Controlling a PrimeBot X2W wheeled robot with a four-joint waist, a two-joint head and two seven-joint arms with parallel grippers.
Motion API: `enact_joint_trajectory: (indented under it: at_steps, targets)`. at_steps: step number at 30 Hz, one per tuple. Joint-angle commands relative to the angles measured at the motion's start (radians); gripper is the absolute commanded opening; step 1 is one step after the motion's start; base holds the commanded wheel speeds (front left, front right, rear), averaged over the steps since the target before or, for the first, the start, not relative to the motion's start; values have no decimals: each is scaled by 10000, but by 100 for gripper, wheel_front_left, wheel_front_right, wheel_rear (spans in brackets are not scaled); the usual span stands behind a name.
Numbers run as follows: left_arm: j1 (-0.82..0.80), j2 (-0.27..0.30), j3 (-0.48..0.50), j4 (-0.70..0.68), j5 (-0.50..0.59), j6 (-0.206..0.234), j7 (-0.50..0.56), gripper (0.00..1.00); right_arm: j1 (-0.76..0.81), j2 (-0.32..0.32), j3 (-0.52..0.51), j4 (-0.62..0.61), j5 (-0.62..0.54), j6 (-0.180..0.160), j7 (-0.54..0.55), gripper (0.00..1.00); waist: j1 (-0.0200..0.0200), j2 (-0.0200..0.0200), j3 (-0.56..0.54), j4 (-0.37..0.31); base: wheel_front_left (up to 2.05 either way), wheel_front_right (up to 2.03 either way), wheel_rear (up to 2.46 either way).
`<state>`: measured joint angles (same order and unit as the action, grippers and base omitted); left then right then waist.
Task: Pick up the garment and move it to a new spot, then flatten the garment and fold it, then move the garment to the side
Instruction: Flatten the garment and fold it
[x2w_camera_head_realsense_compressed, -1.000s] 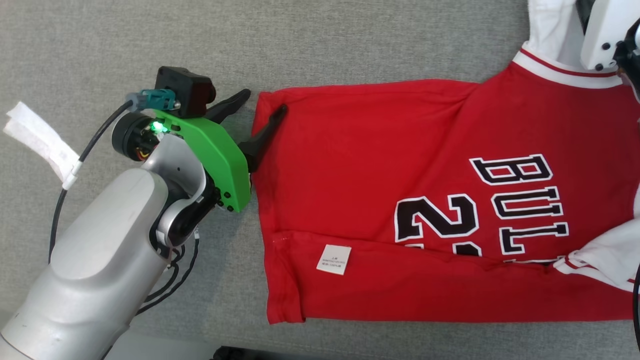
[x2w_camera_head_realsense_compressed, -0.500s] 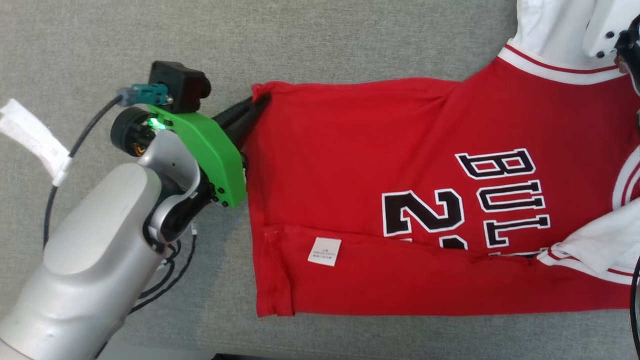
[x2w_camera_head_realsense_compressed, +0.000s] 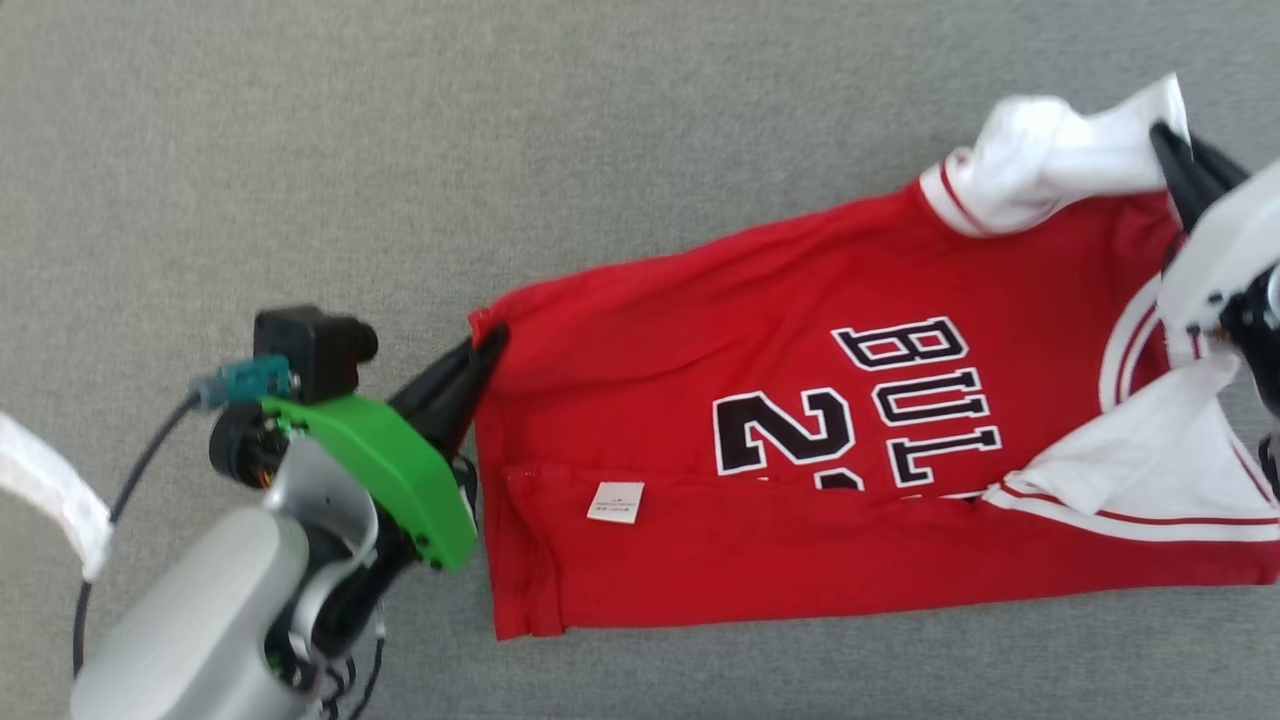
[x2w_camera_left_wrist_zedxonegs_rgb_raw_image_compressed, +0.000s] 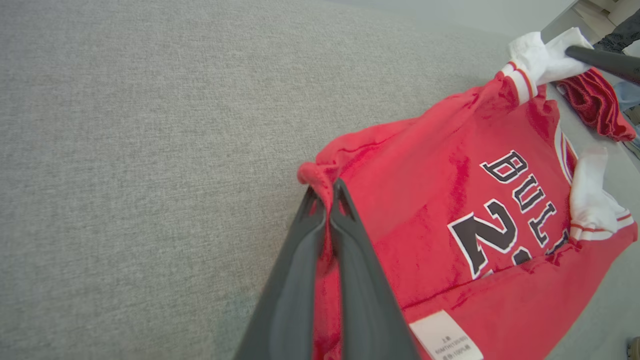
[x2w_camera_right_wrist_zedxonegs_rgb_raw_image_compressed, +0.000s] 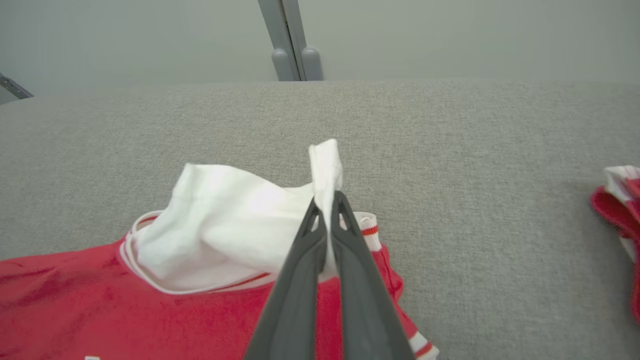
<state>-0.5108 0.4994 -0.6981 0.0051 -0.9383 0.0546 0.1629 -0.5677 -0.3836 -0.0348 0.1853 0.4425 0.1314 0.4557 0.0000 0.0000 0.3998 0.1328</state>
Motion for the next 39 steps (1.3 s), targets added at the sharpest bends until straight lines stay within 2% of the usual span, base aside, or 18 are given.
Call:
enact_joint_trajectory:
  at_steps: [1,10,11,12,13,14,15,18,22,25,28,31,35,39]
  targets:
    - [509,116,-6,-287,-79,208,-133,0,609,-46,-94,-315,189,-16,-31,0,0,0,-1105,-654,0,0,0]
    - [2586,342,-280,-1292,-298,1047,-448,0,3242,492,-929,-1685,595,-14,259,0,0,0,-1791,-1036,0,0,0]
    - [2727,297,-326,-1240,-305,1124,-496,4,3473,594,-946,-1688,517,-16,288,0,0,0,-1809,-1059,0,0,0]
    - [2799,305,-396,-1201,-211,1142,-482,36,3598,667,-1001,-1639,459,-16,330,0,0,0,-1818,-1072,0,0,0]
    - [2899,277,-480,-1131,-178,1153,-487,100,3768,766,-1027,-1548,397,-16,403,34,0,0,-1841,-1073,0,0,0]
    - [2976,279,-500,-1051,-123,1219,-553,100,3889,806,-951,-1533,358,-11,451,94,0,0,-1856,-1078,0,0,0]
    - [3082,302,-561,-985,-50,1257,-607,100,4022,867,-913,-1486,347,-10,529,100,0,0,-1876,-1083,0,0,0]
    - [3366,241,-443,-831,-3,1439,-1035,100,4440,817,-884,-1507,283,-10,744,100,0,0,-1925,-1054,0,0,0]
    - [3761,214,-46,-534,720,1923,-2558,100,4567,899,-1263,-1731,335,-10,594,100,0,0,-1972,-1011,0,0,0]
    - [4034,-7,134,-325,1287,2246,-3703,100,4275,952,-1658,-1789,209,-10,619,100,0,0,-1935,-942,0,0,0]
    - [4131,-382,345,-208,1731,2337,-4138,100,3998,956,-1900,-1507,-39,-10,831,100,0,0,-1829,-781,0,0,0]
    - [4170,-826,591,-100,2445,2263,-4283,100,3608,1002,-1915,-998,-288,-10,1222,100,0,0,-1707,-563,0,0,0]
    - [4391,-1503,1160,-111,3514,1931,-4280,100,3296,977,-1900,-89,-669,-10,1741,100,0,0,-1574,-243,0,0,0]
    - [4666,-2262,1827,-3,4419,1240,-4278,100,3173,1055,-2005,828,-783,-10,2108,100,0,0,-1541,104,0,0,0]
